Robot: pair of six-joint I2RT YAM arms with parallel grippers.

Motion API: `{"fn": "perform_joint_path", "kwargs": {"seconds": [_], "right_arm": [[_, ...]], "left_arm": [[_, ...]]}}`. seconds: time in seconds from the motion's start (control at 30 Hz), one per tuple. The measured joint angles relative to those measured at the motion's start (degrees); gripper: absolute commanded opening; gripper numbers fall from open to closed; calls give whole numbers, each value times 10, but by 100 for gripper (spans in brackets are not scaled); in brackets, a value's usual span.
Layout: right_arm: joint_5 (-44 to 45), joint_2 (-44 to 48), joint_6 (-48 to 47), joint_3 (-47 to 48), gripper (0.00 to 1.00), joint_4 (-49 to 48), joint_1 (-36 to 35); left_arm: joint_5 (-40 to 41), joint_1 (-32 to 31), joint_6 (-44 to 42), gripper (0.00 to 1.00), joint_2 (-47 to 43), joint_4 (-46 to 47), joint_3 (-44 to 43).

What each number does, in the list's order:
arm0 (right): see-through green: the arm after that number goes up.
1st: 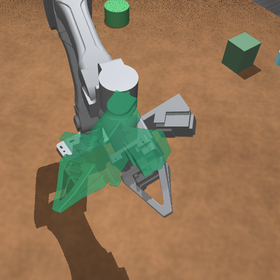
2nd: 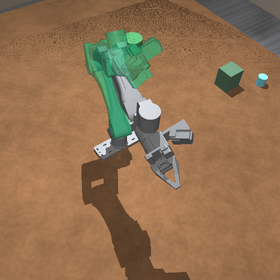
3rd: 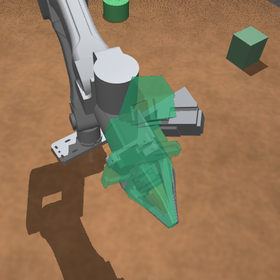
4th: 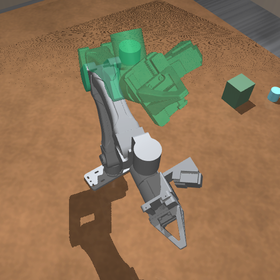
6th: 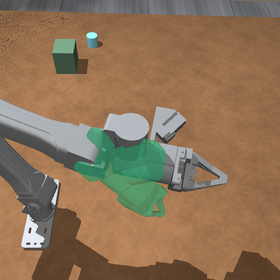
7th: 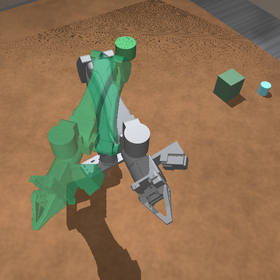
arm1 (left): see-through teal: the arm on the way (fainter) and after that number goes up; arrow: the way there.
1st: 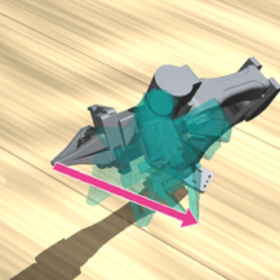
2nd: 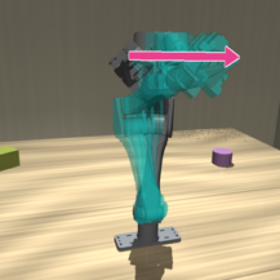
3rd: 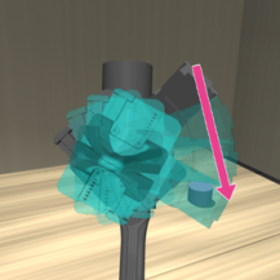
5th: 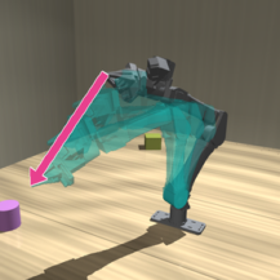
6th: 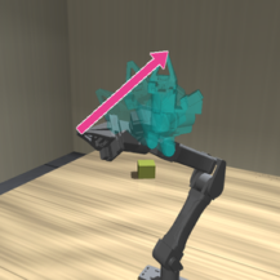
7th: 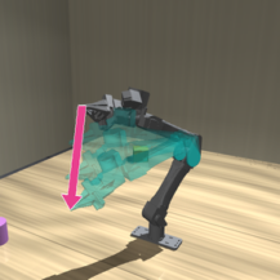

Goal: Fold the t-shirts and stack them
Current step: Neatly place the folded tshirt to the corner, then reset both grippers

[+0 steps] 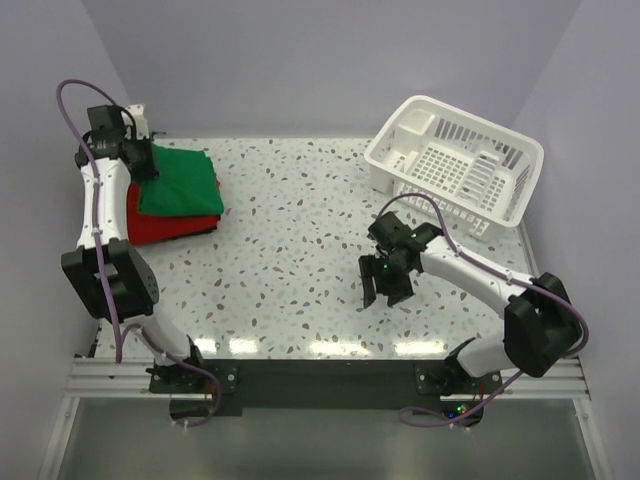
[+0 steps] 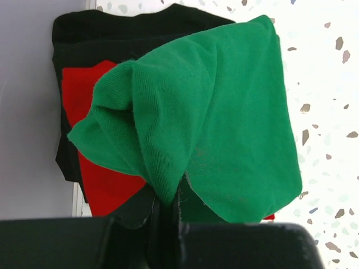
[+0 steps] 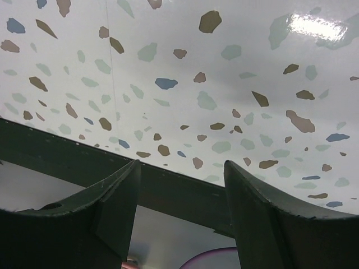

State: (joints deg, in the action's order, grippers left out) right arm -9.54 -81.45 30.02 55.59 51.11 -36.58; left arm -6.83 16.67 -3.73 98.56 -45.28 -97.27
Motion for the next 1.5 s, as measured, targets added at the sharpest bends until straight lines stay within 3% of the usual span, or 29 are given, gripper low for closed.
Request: {"fn": "perform_joint_path", "kwargs": {"seconds": [0.07,0.1,0.13,0.2,0.23,0.33,0.6,0.9,1.03,1.23,1.37,1.5], "right_arm": [[0,2,0,-2,64,2,0],[0,4,0,-3,65,3,0],[0,5,0,-5,65,4,0],[0,9,0,-6,65,6,0],[0,12,0,-6,65,7,0],[1,26,0,-6,66,8,0],[8,58,0,-6,66,8,0],[28,99,1,-8,66,2,0],[48,124,3,-18,66,-6,0],[79,163,8,-40,66,-28,0],[101,191,11,-57,66,-48,0],[116,217,13,-70,66,-66,0]], "left_arm": [[0,5,0,0,11,2,2],[2,6,0,7,17,3,3],[5,8,0,24,22,3,5],[17,12,2,45,30,2,6],[27,16,5,66,34,2,6],[68,37,29,92,37,1,5],[156,69,77,100,18,8,15],[158,28,114,100,-176,64,178],[163,-65,146,100,-279,104,257],[169,-266,235,100,-388,148,382],[198,-437,303,100,-434,163,461],[214,-555,346,100,-441,172,501]]}}
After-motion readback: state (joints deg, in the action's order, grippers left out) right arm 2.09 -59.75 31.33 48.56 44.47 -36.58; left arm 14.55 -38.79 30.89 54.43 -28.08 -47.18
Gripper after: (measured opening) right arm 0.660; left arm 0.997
